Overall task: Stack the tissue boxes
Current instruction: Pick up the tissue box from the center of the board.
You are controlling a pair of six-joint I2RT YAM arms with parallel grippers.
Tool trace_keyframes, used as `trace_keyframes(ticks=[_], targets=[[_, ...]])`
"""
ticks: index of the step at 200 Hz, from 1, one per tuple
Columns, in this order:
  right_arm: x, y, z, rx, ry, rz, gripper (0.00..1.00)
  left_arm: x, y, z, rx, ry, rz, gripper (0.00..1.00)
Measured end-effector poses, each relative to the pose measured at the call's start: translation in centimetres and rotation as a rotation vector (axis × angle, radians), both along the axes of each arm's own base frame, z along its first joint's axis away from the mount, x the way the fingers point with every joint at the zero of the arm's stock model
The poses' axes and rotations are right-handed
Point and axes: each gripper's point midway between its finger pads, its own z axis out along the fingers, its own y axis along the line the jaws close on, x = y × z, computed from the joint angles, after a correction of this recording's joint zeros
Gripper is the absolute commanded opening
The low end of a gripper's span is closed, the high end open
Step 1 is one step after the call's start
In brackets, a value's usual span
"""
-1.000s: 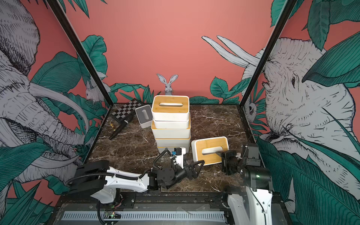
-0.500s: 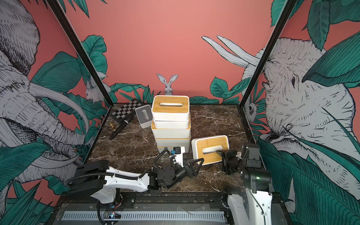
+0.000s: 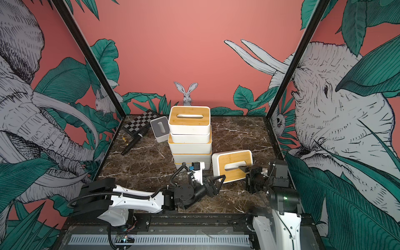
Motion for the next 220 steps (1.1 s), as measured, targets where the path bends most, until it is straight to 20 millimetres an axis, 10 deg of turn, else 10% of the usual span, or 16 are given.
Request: trace_keyframes(ticks=[67,75,186,220], targets=[[0.5,0.2,0.9,0.007,-0.048,0.011,0.85,0.3,-0.2,0.1,0.044,-0.023,0.019,0.52],[0.5,0.2,1.3,0.002,-0.066,0.015,0.99,0.3,-0.3,0.3,0.05,-0.026,0.019,0.52],[-1.6,0.7,11.9,-0.06,-0.467,0.063,0.99,0.4,0.5,2.8,0.125,-0.112,0.02,0.52],[-3.4,0.8,15.7,-0.157,-0.642,0.097,0.99,0.0,0.0,6.5,0.122,-0.173,-0.006,0.52]])
